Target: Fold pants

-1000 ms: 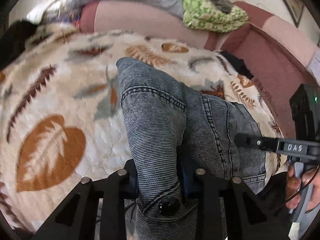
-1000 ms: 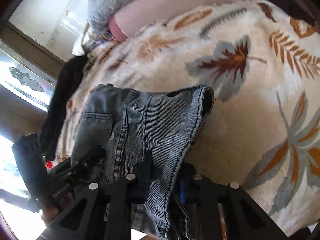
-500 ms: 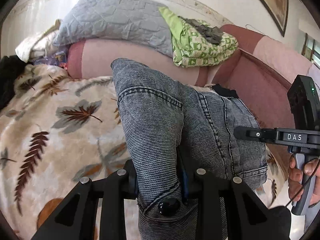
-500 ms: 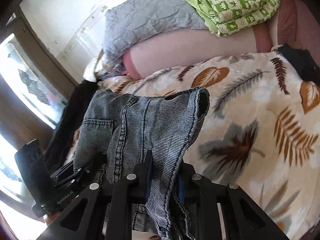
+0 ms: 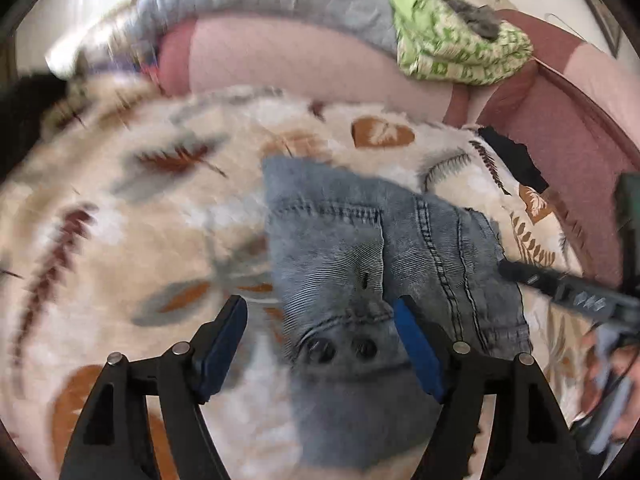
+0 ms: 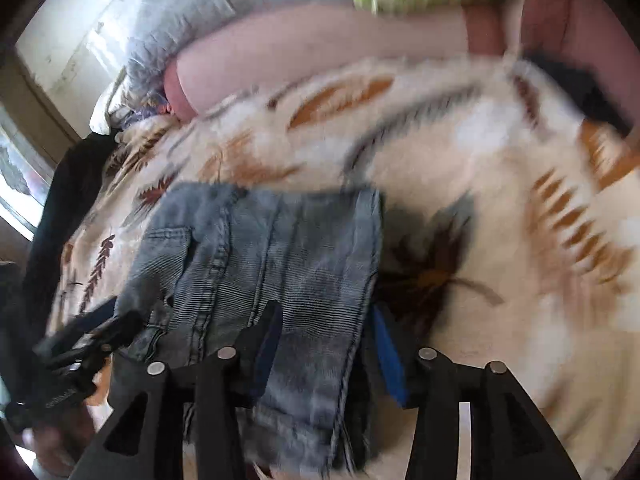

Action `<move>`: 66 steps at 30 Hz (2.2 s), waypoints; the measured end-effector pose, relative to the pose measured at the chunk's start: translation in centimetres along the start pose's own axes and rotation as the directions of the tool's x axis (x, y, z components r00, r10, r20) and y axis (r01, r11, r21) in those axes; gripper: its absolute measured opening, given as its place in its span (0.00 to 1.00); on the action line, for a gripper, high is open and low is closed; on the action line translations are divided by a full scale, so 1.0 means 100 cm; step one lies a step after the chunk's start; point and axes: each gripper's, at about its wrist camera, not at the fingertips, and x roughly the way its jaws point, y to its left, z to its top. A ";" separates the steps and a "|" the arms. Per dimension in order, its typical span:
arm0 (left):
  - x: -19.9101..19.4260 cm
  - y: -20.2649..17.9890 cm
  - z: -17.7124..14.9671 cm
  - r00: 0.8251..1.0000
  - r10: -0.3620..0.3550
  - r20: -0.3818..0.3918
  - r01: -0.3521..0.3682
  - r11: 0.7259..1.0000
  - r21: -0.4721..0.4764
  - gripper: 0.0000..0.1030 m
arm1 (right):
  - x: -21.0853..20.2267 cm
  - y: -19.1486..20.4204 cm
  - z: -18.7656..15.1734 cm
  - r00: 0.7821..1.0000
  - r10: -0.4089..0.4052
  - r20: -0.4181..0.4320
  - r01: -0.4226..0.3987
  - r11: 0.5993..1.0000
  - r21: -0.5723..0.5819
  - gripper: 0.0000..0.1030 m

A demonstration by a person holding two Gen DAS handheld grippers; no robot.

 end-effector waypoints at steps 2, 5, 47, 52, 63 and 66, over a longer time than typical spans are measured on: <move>-0.021 -0.001 -0.009 0.998 0.031 0.060 -0.032 0.999 0.018 0.86 | -0.029 0.013 -0.014 0.997 0.006 0.081 -0.003 0.999 -0.038 0.70; -0.014 -0.005 -0.023 0.997 0.065 0.033 -0.067 0.997 0.048 0.87 | -0.030 0.028 -0.037 0.995 -0.029 0.092 0.040 0.993 -0.113 0.71; -0.090 -0.060 -0.070 0.976 0.195 0.096 -0.196 0.981 0.002 0.88 | -0.094 -0.005 -0.129 0.975 0.016 0.221 -0.006 0.999 -0.045 0.96; -0.092 -0.066 -0.065 0.973 0.209 0.103 -0.212 0.977 0.020 0.88 | -0.108 0.005 -0.119 0.973 0.023 0.230 -0.001 0.996 -0.094 0.96; -0.099 -0.058 -0.051 0.970 0.204 0.134 -0.205 0.979 -0.011 0.88 | -0.121 0.040 -0.091 0.984 0.011 0.178 0.031 0.972 -0.231 0.97; -0.097 -0.054 -0.047 0.971 0.198 0.130 -0.197 0.980 -0.022 0.88 | -0.122 0.044 -0.088 0.985 -0.003 0.174 0.045 0.971 -0.237 0.97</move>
